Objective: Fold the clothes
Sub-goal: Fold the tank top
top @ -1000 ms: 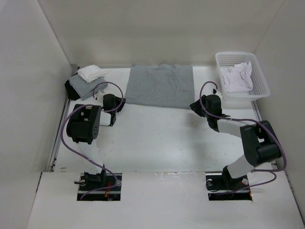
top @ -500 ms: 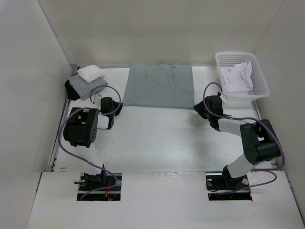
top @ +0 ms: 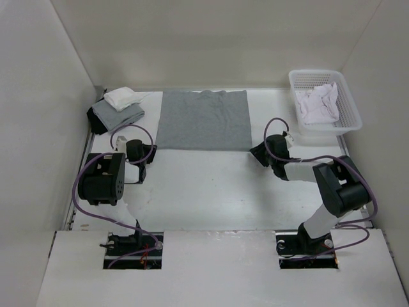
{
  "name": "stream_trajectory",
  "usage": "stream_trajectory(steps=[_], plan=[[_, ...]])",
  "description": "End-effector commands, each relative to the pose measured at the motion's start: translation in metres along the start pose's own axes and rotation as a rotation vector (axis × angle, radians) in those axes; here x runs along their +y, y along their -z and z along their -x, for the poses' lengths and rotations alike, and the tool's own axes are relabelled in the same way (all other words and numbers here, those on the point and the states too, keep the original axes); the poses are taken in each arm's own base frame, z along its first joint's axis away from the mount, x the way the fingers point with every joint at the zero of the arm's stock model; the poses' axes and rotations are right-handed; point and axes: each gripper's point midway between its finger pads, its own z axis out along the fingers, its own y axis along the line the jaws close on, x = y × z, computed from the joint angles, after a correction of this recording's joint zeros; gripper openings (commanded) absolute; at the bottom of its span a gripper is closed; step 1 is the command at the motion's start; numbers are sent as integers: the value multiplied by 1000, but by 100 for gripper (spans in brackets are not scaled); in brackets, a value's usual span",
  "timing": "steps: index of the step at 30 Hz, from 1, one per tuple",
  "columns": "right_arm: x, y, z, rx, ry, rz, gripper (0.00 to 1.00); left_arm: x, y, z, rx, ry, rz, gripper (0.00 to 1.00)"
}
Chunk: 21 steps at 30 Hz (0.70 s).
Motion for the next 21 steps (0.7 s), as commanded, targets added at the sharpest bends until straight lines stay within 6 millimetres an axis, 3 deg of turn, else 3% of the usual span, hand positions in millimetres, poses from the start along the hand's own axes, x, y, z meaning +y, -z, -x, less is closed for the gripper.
stream_trajectory(steps=[1,11,21], plan=[[2,3,-2,-28,-35,9,43,-7,3,-2,7,2,-32,0],[3,-12,-8,-9,-66,20,42,-14,3,-4,5,-6,-52,0],[6,-21,-2,-18,-100,18,30,-18,6,-2,0,-4,-64,0]])
